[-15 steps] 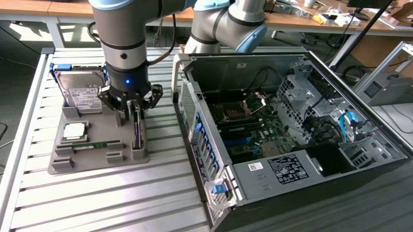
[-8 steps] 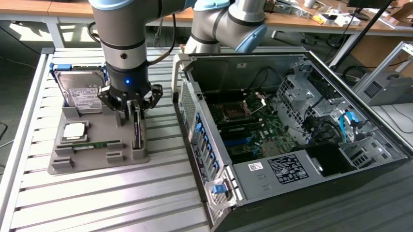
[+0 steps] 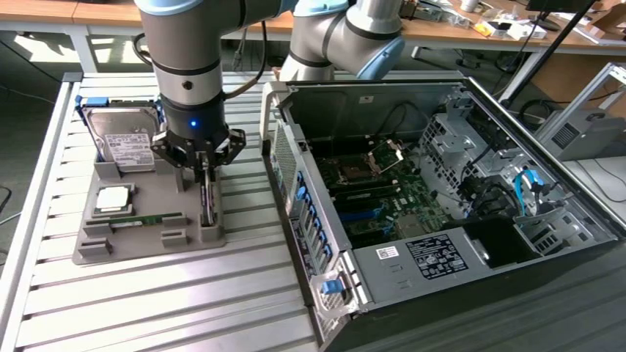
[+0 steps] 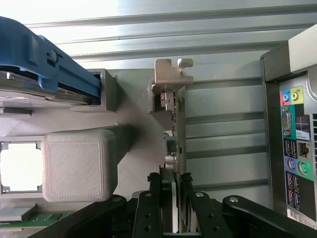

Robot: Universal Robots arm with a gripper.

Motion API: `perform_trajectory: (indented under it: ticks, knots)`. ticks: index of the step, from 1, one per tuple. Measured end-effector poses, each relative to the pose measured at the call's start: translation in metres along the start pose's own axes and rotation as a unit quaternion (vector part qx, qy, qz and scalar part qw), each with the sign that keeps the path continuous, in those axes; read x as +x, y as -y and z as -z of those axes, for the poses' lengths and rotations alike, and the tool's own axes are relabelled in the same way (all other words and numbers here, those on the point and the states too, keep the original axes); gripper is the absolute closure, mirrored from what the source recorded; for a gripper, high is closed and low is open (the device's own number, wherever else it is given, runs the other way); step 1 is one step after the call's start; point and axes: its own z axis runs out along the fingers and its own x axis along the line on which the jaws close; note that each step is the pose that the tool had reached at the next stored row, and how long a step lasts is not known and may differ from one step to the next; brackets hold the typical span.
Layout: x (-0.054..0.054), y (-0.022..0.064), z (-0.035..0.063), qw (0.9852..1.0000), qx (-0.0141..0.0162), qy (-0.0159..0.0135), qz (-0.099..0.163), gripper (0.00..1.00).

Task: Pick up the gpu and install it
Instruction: 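Pick up the gpu and move the gpu toward the slot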

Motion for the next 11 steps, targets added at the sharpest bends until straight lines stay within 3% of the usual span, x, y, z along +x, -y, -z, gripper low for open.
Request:
perform_trajectory:
  ticks: [11]
  knots:
    - [0.0,-0.0001,0.0014,1.0,0.0,0.0,0.0,0.73]
